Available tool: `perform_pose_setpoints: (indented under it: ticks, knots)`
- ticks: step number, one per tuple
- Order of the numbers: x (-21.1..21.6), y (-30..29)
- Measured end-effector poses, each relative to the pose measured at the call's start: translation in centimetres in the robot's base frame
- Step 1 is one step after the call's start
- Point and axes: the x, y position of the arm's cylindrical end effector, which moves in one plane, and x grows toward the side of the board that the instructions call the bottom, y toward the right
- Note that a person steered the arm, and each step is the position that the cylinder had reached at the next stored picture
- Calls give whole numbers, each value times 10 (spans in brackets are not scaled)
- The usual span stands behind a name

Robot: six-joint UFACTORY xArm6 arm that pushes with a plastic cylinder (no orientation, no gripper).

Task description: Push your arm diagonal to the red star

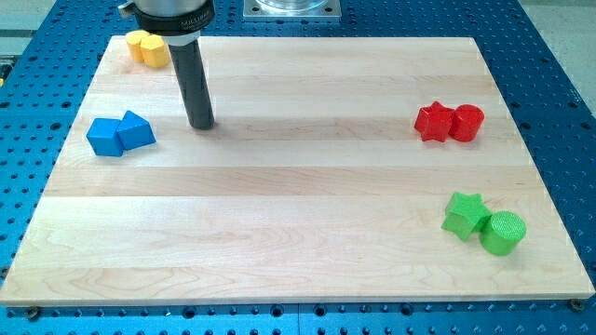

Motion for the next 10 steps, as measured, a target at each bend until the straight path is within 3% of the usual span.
perform_pose_setpoints:
  ticks: [4,6,7,8,10]
  knots:
    - [0,-3]
    - [43,108]
    - [-1,182]
    - [-45,195]
    - [-51,193]
